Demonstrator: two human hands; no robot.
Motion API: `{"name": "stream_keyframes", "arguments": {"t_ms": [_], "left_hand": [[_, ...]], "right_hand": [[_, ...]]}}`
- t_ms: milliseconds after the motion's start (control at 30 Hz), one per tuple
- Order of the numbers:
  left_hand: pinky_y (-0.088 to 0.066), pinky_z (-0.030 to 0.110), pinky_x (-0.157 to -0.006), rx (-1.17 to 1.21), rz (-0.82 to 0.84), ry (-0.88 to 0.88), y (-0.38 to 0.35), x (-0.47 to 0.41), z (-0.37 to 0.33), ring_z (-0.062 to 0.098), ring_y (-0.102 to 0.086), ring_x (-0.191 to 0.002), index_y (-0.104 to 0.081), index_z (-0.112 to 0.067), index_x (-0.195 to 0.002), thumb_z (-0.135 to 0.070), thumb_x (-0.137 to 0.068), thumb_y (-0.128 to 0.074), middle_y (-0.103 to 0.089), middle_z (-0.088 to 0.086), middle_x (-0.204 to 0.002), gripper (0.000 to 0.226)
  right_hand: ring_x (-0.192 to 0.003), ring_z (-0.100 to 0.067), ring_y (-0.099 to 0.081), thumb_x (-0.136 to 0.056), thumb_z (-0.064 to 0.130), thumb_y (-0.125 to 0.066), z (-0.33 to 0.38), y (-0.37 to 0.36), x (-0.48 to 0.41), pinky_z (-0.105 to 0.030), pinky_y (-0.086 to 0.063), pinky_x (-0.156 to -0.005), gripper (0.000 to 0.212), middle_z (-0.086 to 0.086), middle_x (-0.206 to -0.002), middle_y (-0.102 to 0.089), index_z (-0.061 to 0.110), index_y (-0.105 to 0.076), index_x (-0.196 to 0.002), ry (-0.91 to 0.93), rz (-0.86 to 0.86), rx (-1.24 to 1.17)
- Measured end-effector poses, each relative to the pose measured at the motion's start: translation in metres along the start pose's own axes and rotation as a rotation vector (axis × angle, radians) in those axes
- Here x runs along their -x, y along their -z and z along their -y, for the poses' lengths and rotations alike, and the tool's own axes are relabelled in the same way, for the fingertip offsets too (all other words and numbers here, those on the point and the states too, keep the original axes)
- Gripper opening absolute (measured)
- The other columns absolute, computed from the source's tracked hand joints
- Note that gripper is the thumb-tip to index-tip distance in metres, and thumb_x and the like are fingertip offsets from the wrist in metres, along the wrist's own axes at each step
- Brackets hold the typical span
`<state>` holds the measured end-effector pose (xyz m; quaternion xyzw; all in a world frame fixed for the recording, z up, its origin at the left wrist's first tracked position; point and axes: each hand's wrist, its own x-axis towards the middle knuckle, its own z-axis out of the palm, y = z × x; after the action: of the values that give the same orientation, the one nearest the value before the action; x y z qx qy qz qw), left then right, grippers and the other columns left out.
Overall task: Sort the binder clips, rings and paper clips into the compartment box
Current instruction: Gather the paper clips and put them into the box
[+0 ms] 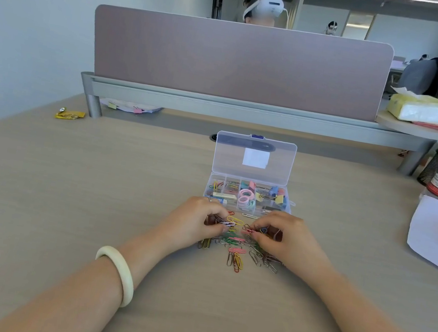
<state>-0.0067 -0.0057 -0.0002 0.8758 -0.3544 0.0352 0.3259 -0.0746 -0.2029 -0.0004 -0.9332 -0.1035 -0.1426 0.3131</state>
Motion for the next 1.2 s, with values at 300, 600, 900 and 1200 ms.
{"name": "stream_keyframes", "arguments": {"t_ms": [300, 600, 900, 1200], "left_hand": [[-0.043, 0.029, -0.067, 0.001, 0.004, -0.003, 0.001, 0.000, 0.003, 0.015, -0.051, -0.071, -0.067, -0.010, -0.085, -0.018, -0.078, -0.068, -0.065, 0.006, -0.080, 0.010], [-0.043, 0.029, -0.070, -0.040, 0.047, -0.019, 0.000, 0.001, 0.001, 0.014, -0.052, -0.075, -0.067, -0.009, -0.090, -0.018, -0.080, -0.066, -0.066, 0.007, -0.088, 0.014], [-0.030, 0.008, -0.061, -0.039, 0.038, -0.067, -0.002, -0.001, 0.001, 0.011, -0.053, -0.093, -0.067, -0.008, -0.095, -0.016, -0.081, -0.064, -0.069, 0.008, -0.099, 0.017], [-0.031, 0.016, -0.067, -0.075, 0.052, -0.057, -0.001, -0.002, 0.000, 0.017, -0.057, -0.090, -0.067, -0.010, -0.098, -0.019, -0.082, -0.063, -0.068, 0.007, -0.101, 0.019]], "right_hand": [[-0.053, -0.006, -0.053, -0.079, 0.011, -0.069, 0.007, 0.017, -0.011, -0.007, -0.040, -0.053, 0.013, -0.003, -0.069, -0.066, 0.023, -0.070, -0.075, -0.181, -0.077, -0.389], [-0.048, 0.007, -0.052, -0.081, 0.010, -0.067, 0.026, 0.015, -0.084, -0.004, -0.040, -0.050, 0.010, 0.001, -0.071, -0.062, 0.007, -0.070, -0.090, -0.161, -0.085, -0.432], [-0.077, -0.011, -0.054, -0.082, 0.013, -0.065, 0.005, -0.021, -0.134, -0.011, -0.039, -0.061, 0.013, -0.003, -0.085, -0.065, 0.007, -0.071, -0.091, -0.136, -0.012, -0.075], [-0.083, -0.014, -0.055, -0.082, 0.014, -0.066, 0.001, -0.032, -0.142, -0.025, -0.043, -0.076, 0.021, -0.008, -0.092, -0.065, 0.004, -0.068, -0.100, -0.182, 0.010, -0.017]]}}
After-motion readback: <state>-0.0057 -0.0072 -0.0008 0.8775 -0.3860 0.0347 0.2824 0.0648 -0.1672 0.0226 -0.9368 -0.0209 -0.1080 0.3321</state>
